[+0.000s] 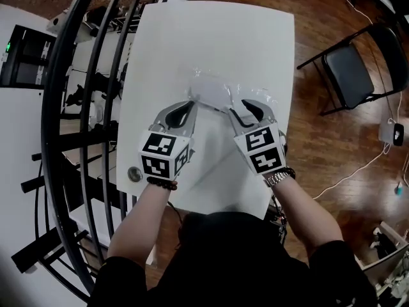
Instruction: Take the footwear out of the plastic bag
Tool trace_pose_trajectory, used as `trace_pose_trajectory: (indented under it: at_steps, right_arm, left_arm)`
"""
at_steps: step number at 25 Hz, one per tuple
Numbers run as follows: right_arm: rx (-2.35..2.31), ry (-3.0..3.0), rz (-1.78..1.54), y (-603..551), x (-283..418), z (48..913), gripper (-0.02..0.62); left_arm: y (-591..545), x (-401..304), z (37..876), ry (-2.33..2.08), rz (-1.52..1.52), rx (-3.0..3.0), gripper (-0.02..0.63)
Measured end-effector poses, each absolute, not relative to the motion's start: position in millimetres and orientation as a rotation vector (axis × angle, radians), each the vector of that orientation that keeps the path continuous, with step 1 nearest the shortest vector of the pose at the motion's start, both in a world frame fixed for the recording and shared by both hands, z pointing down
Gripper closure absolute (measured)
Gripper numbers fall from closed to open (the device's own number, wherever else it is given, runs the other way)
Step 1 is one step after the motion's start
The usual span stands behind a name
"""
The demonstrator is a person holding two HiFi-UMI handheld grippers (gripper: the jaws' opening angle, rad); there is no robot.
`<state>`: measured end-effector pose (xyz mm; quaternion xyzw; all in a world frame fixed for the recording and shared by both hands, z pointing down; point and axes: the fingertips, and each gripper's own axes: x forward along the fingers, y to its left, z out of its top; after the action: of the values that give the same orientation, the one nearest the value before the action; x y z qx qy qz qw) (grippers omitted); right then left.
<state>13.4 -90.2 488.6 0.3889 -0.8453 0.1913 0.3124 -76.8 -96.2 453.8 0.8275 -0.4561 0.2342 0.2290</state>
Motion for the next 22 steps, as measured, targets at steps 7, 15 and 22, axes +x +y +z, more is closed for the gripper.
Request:
trace_pose_trajectory:
  at_steps: [7, 15, 22]
  right_arm:
    - [1.018, -2.147, 0.494, -104, 5, 510, 0.443]
    - [0.978, -2.06, 0.494, -105, 5, 535, 0.442]
    - [0.966, -2.028, 0.483, -103, 5, 541, 0.447]
  left_arm:
    - [-117, -97, 470, -1.246, 0.67, 2.252, 0.574]
    - [-133, -114, 489, -1.242, 0.699, 2.216, 0.56]
    - [-143, -138, 502, -1.264, 0.73, 2.182, 0.549]
